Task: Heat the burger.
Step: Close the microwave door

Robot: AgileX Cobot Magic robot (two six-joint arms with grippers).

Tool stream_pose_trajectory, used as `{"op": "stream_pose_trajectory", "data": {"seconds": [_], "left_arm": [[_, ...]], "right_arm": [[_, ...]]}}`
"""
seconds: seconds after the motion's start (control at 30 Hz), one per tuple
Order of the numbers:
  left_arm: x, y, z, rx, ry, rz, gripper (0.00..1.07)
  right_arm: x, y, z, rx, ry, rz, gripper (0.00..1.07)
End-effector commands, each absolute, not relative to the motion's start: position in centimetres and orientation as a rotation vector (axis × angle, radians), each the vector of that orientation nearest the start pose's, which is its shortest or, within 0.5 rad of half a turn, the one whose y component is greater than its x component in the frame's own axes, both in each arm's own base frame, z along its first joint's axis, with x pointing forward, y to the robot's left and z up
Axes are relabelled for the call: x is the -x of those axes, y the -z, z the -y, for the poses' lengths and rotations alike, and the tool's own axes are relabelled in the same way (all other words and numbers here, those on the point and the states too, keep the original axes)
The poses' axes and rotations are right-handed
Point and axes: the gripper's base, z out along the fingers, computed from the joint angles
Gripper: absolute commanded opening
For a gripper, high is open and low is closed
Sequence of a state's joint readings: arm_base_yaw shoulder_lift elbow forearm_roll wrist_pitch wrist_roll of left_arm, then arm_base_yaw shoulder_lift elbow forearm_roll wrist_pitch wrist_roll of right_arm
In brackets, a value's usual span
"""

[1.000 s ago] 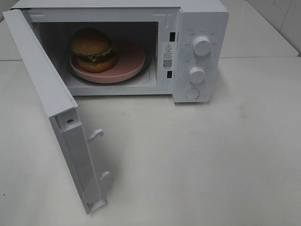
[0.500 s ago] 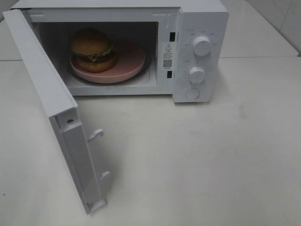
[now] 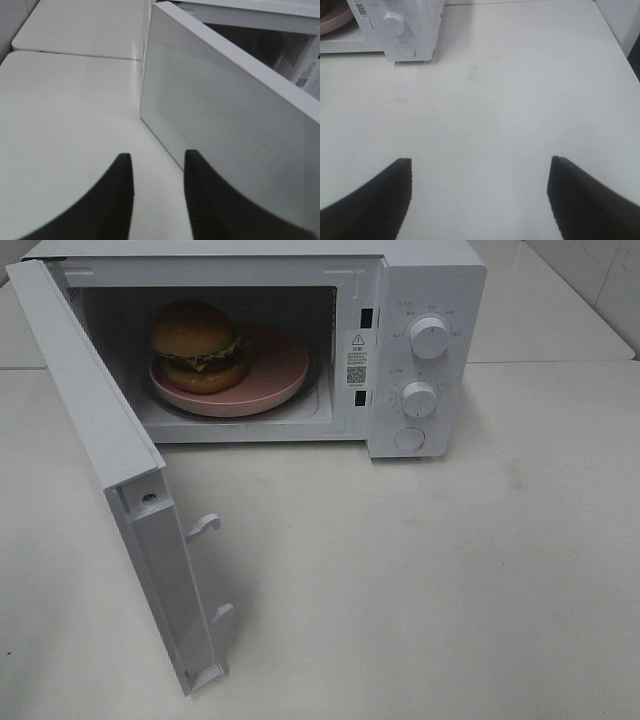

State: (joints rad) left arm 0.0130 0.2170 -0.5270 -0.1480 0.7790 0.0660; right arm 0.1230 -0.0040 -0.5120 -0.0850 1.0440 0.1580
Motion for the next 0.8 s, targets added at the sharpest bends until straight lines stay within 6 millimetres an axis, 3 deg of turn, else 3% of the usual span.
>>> {"op": "stream_pose_trajectory", "data": {"seconds": [0.03, 0.33, 0.6, 0.8], "left_arm": [[-6.7, -30.5, 0.8, 0.007, 0.123, -1.921, 0.0], [-11.5, -27.6, 0.3, -0.002, 0.042, -1.886, 0.0], [-13.4, -24.8, -0.4, 0.025, -0.034, -1.726, 0.0], [-14.8, -23.5, -0.3, -0.042, -0.083, -1.743, 0.0]], "right_arm": [[0.9, -28.2, 0.8, -0.048, -0.074, -1.978, 0.74], [0.9, -28.2, 0.8, -0.049, -0.075, -1.978, 0.74], [0.9, -28.2, 0.8, -0.049, -0.075, -1.978, 0.74], [0.9, -28.2, 0.8, -0.049, -0.075, -1.978, 0.74]]}}
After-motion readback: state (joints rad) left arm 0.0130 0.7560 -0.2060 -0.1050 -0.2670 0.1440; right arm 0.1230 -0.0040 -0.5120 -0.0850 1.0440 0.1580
